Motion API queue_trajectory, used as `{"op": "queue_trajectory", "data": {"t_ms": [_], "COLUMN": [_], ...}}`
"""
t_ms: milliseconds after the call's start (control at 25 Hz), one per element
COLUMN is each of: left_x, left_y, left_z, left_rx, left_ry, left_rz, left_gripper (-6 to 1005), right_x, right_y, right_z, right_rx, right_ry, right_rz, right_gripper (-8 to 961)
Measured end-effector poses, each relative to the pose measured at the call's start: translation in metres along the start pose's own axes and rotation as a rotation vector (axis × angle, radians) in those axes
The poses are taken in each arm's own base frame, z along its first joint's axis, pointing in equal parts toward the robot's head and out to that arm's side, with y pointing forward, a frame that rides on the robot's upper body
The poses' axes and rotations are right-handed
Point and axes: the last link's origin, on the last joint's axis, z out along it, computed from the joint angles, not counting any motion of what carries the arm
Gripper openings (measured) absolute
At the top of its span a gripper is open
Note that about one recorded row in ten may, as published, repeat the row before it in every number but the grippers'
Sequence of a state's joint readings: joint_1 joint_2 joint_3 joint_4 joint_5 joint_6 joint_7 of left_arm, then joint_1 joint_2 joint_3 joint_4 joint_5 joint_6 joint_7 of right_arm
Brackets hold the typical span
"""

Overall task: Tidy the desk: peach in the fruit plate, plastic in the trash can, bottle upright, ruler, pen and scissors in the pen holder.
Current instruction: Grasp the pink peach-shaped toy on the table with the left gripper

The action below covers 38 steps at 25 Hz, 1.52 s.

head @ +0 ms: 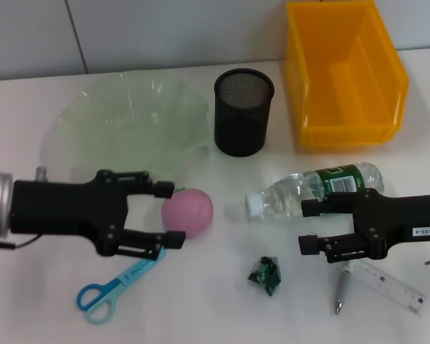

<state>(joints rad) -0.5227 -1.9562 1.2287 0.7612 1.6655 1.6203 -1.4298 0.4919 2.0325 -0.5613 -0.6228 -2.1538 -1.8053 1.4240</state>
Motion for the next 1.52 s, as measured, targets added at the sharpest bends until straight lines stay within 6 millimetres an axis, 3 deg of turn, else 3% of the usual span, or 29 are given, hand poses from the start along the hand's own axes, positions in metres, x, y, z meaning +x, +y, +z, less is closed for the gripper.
{"op": "queue_trajectory", "data": {"t_ms": [80,120,240,480,800,1520], "left_x": [0.000,0.014,0.019,0.041,0.035,0.012], "left_y": [0.000,-0.007,-0.010,-0.029,-0.040,-0.043], "left_z": [0.000,0.014,0.021,0.057,0.073,0.084], "left_rx": [0.000,0.007,0.005,0.007,0.062,0.104], "left_ry": [0.000,-0.065,-0.100,-0.298,-0.405,-0.499], "left_rz": [0.000,0.081,0.112,0.249,0.305,0.303], "left_gripper": [840,841,841,841,840,841], "right_x": [0.000,0.000,0.000,0.001,0.001,0.002], "right_y": [0.000,0.000,-0.001,-0.001,-0.002,-0.002], "right_z": [0.000,-0.001,-0.002,-0.004,-0.009,-0.011], "right_rx": [0.002,0.003,0.008,0.012,0.019,0.016], "right_ry": [0.000,0.001,-0.002,0.000,0.002,0.012], "right_rz": [0.000,0.001,0.003,0.005,0.007,0.015], "right_gripper": [819,819,819,818,818,817]}}
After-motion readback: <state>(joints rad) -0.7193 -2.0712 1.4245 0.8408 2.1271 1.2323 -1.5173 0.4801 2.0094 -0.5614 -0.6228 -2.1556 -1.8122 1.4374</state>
